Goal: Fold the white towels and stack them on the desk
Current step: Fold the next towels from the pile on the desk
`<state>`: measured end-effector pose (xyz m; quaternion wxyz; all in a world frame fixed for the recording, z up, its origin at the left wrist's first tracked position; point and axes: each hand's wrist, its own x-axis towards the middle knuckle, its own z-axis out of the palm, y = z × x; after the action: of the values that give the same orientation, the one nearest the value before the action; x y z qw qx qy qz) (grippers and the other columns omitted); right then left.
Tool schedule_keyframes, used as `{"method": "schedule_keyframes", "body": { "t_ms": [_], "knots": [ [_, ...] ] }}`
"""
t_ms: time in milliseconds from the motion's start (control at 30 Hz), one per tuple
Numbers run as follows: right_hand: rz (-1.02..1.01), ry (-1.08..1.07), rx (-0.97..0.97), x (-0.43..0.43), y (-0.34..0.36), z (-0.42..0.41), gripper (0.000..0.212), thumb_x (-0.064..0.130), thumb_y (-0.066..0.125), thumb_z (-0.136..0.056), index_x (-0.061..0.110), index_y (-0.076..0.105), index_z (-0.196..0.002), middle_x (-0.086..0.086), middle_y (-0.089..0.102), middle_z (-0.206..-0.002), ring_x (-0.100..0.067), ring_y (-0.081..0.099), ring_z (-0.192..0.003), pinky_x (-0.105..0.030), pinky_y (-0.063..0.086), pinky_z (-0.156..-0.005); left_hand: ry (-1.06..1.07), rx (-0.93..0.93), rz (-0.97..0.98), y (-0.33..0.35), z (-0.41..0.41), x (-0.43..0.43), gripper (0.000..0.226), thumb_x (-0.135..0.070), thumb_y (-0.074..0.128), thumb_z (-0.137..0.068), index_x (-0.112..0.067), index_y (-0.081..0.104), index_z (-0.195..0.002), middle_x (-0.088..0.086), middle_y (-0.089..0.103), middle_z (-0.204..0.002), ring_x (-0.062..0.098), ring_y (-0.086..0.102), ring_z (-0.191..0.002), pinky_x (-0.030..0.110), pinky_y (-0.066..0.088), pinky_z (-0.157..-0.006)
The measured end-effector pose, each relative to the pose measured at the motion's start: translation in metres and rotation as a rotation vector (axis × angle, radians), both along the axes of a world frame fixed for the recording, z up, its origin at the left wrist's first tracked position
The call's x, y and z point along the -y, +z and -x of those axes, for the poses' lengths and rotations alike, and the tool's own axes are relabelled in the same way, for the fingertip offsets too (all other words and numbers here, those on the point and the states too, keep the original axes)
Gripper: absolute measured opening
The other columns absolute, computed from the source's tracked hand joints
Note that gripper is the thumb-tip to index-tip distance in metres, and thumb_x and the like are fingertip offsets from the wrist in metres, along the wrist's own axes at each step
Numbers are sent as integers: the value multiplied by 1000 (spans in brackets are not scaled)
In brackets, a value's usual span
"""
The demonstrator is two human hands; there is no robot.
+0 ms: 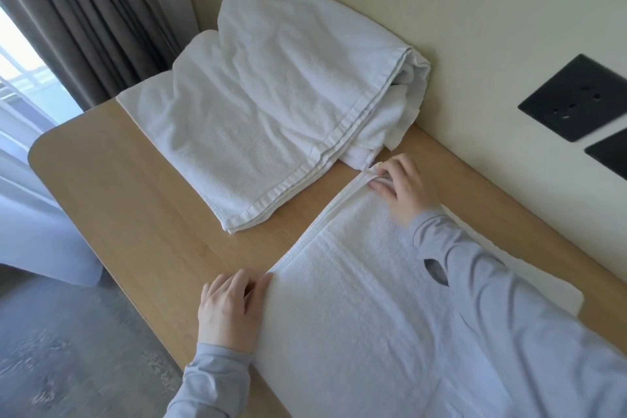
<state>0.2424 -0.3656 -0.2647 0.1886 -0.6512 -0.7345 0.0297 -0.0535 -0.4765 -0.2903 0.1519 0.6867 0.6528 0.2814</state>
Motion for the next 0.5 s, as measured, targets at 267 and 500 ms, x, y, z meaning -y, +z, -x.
{"method": "schedule_keyframes", "body": {
  "t_ms": [267,500],
  "knots": [
    [-179,-160,-7,24,20,49,32,2,52,-79,6,57,-111,-11,57,-114,-25,50,-105,-43,42,-86,37,-138,-28,23,-22,14,39,-38,41,-88,-7,65,-91,9,64,-90,34,60,-82,39,41,-71],
    [179,397,193,69,-9,45,51,31,43,-94,16,38,-142,-2,35,-150,-18,26,-142,-47,19,-116,-304,-318,108,21,-50,42,68,-52,21,-95,-3,45,-136,12,44,-144,31,42,-132,39,18,-113]
  ]
}}
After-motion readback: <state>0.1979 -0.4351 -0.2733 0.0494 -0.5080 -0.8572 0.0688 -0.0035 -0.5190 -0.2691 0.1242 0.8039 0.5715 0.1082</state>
